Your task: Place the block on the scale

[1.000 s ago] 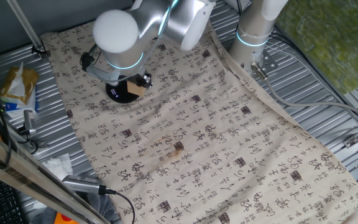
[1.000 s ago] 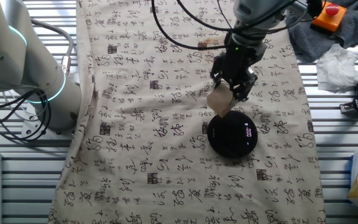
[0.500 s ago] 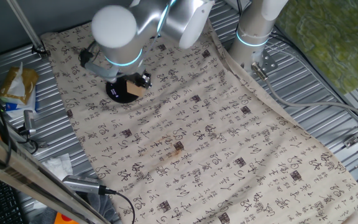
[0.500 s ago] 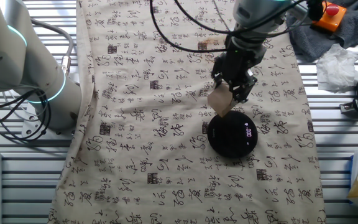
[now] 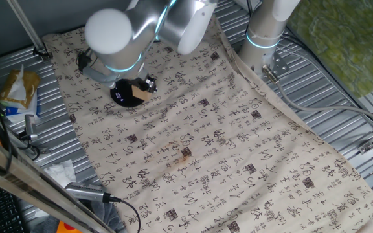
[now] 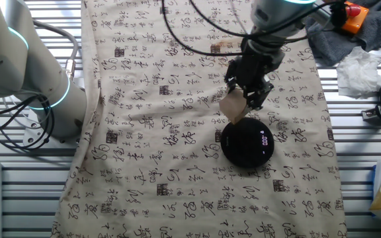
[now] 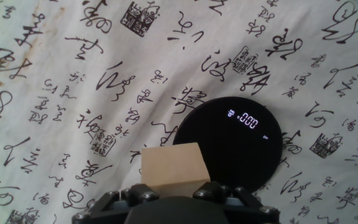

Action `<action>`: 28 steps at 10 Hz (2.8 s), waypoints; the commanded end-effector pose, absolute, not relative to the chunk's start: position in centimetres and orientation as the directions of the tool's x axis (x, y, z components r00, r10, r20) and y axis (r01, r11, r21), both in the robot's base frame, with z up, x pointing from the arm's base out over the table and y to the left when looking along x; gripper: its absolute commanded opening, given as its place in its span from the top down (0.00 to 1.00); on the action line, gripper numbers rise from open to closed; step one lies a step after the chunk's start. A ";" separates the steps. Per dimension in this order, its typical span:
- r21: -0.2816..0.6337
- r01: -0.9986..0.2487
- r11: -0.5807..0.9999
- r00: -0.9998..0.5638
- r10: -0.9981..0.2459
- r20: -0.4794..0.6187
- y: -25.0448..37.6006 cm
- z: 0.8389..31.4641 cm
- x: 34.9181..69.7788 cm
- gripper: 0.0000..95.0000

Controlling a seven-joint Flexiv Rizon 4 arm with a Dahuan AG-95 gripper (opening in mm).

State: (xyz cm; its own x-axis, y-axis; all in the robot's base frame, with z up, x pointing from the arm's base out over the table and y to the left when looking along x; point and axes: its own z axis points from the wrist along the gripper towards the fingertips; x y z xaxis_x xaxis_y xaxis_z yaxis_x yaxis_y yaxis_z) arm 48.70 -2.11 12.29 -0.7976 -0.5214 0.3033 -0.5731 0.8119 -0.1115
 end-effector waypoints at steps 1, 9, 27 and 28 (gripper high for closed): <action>-0.115 -0.566 0.817 -0.804 -0.514 0.299 -2.2 12.5 48.4 1.00; -0.122 -0.601 0.790 -0.777 -0.541 0.321 -2.2 12.5 48.4 1.00; -0.193 -0.741 0.644 -0.661 -0.648 0.377 -6.6 11.4 49.9 1.00; -0.194 -0.740 0.644 -0.662 -0.648 0.376 -6.9 11.3 50.1 1.00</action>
